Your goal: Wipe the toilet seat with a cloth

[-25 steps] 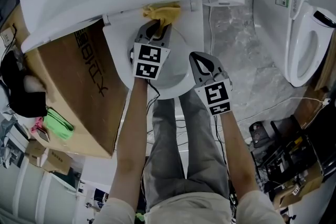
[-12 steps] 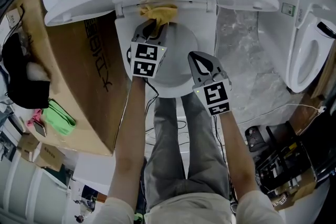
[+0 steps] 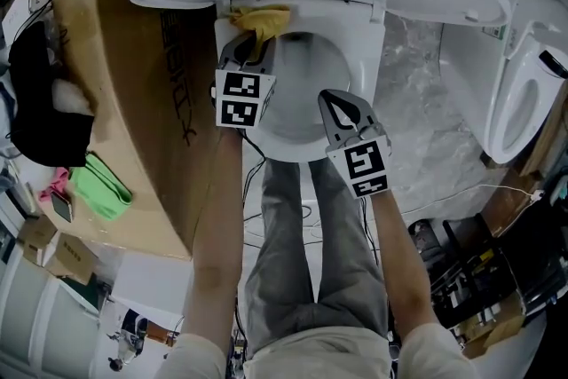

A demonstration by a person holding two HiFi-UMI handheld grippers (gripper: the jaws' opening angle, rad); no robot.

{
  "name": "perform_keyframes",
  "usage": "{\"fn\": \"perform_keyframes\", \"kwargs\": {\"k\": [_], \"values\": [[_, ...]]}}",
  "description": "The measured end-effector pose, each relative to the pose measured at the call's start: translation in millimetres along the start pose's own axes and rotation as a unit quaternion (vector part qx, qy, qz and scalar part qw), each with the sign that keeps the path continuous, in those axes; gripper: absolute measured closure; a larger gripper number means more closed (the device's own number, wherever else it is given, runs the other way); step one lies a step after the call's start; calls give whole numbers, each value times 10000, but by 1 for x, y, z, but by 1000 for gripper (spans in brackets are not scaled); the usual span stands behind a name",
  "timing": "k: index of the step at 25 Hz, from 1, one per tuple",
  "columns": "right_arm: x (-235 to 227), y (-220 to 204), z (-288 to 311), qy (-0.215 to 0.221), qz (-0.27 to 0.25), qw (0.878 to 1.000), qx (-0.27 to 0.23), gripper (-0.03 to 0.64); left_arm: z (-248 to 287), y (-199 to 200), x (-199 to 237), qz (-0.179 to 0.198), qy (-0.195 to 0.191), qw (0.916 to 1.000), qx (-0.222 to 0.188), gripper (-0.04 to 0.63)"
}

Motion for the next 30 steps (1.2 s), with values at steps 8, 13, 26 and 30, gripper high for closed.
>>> {"fn": "perform_keyframes", "kwargs": {"k": [8,13,26,30], "values": [[24,2,5,95,-86,9999,2,611,-28,-19,22,-186,260,9995,54,514],[36,-1,5,127,-136,9998,26,611,-48,-33,30,-315,420,9986,82,514],[66,-9,-3,151,-224,9996,-40,611,-89,-69,27,-509,591,9968,168,514],[74,-13,-8,164,-246,9995,-57,611,-99,-78,24,-547,630,9963,205,512]]}}
Point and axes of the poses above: the fingertips, and each gripper's own axes: z forward along the fingers, x to its left, y out of its top, the point moved 10 cm from there along -z, backward along the fingers, and after that the axes turned 14 degrees about -x, right-handed, at the moved point
